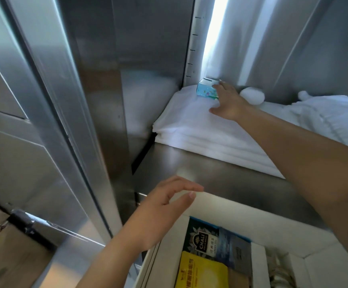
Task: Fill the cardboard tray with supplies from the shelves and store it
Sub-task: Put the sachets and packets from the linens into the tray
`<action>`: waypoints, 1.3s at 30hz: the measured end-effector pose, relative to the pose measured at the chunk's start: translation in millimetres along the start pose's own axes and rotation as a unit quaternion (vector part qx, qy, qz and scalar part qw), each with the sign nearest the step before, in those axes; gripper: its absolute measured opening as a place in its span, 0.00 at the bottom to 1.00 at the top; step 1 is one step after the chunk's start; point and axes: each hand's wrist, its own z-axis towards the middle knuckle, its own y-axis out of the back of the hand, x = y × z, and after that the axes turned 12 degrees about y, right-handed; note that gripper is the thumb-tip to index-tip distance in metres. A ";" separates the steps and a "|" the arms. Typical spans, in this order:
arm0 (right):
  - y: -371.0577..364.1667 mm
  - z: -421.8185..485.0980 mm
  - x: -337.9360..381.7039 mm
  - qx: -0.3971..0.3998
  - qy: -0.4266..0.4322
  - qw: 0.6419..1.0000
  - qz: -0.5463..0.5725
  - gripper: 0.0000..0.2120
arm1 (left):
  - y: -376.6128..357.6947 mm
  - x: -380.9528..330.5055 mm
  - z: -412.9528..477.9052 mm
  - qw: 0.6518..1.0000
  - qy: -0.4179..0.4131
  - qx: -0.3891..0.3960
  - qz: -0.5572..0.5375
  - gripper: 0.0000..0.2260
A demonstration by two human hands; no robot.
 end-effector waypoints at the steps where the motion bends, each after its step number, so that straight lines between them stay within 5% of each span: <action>1: -0.2 4.7 -0.8 -0.003 -0.007 1.000 0.007 0.39 | 0.2 -0.3 -0.3 1.000 0.000 0.001 0.000 0.08; 18: -3.5 -5.3 5.8 -0.040 -0.019 0.999 0.003 0.27 | 0.1 -5.5 -2.2 1.000 0.022 -0.006 0.005 0.09; 33: 4.2 -68.8 30.7 -0.040 0.024 0.999 0.005 0.28 | 1.2 -3.7 -1.9 1.000 0.019 -0.001 0.010 0.10; 39: 13.1 -77.3 26.2 -0.110 0.047 0.992 0.051 0.22 | 1.3 -2.4 -1.6 1.000 0.016 0.000 0.005 0.09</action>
